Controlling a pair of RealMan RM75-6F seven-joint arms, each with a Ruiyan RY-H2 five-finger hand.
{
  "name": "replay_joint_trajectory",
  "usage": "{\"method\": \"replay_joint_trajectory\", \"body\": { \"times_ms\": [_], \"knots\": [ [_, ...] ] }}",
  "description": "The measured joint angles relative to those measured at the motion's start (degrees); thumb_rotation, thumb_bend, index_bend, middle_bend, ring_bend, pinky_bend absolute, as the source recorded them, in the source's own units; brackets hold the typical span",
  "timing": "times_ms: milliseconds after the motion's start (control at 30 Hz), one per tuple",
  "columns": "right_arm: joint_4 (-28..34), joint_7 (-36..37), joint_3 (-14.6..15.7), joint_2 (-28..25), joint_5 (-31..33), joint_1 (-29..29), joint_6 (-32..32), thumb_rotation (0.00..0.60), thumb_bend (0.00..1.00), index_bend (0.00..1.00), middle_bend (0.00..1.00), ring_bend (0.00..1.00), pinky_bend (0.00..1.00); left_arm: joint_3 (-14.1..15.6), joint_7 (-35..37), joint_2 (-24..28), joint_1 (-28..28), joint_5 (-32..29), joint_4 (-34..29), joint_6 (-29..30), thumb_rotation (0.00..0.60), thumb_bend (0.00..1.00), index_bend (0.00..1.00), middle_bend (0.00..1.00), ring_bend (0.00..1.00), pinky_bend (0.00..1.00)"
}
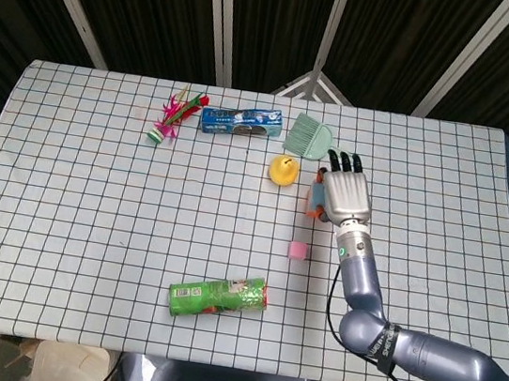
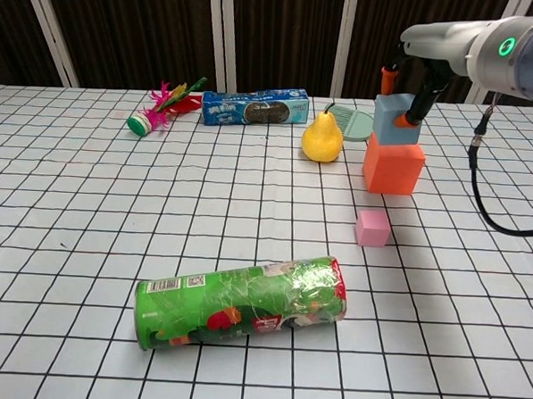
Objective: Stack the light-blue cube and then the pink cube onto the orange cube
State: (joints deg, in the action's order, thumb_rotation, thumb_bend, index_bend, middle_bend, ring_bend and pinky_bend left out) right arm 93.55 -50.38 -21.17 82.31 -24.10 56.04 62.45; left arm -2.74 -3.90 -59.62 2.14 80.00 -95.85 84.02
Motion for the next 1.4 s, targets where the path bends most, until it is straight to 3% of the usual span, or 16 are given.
{"method": "replay_joint_trajectory", "body": {
  "times_ms": [733,1400],
  "knots": [
    [-9.5,2.6,1.7,5.4,-2.0,5.0,-1.2,0.6,0.38,0.43,0.07,0.03,0.0,-0.9,0.3,0.0,0.1,-2.3,0.6,-0.7,0.6,0.21,0.2,0.02,0.0,0.02],
    [-10.0,6.7,4.3,3.5,-6.2,2.9,-2.2,0.6,0.38,0.43,0.07,0.03,0.0,-0.9,-1.3,-0.4,-0.1,-2.7,0.0,0.0,0.6,0.21,0.2,0.02,0.0,0.02]
  ]
}}
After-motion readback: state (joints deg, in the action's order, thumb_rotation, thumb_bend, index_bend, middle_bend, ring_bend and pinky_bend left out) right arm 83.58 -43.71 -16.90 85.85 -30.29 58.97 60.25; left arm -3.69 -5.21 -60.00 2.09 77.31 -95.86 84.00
